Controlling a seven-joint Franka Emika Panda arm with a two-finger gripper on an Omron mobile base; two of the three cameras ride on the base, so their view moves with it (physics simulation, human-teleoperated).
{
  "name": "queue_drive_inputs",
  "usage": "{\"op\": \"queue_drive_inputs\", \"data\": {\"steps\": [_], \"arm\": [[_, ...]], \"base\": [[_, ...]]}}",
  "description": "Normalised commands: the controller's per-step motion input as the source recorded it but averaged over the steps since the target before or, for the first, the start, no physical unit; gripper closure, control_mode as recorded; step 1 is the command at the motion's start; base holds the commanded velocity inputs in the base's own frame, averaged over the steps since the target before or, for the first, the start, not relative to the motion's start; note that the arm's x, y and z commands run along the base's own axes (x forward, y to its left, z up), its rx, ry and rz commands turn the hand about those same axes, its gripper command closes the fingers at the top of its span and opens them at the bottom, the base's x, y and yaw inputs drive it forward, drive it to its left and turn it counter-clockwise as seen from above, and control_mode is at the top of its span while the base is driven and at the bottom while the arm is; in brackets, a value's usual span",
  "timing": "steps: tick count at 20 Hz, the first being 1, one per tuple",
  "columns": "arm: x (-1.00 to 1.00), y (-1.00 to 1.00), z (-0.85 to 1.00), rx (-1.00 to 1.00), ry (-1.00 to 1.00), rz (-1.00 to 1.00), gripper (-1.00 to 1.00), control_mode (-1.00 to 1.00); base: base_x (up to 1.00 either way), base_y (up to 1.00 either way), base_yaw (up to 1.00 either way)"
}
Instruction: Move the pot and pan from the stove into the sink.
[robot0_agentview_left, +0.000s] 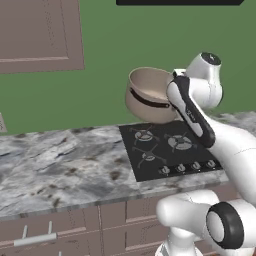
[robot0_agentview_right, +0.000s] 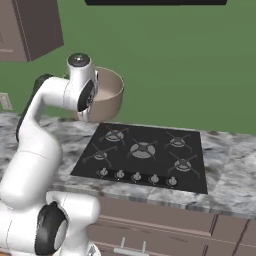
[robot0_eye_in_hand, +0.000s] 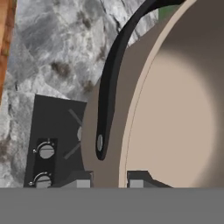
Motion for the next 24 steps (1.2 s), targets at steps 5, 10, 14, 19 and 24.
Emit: {"op": "queue_drive_inputs", "data": {"steps": [5,10,14,19,24], "arm": [[-0.74,0.0,0.22,-0.04,-0.24,0.12,1.0,-1.0],[-0.79,0.0,0.06,-0.07,-0.25,0.1,1.0,-1.0],[-0.88,0.0,0.0,-0.11,-0.26,0.05,1.0,-1.0],[-0.93,0.0,0.0,-0.09,-0.16,0.08,1.0,-1.0],[-0.88,0.05,0.13,-0.04,0.03,0.14,1.0,-1.0]], "base": [[0.0,0.0,0.0],[0.0,0.0,0.0],[0.0,0.0,0.0],[0.0,0.0,0.0],[0.0,0.0,0.0]]}}
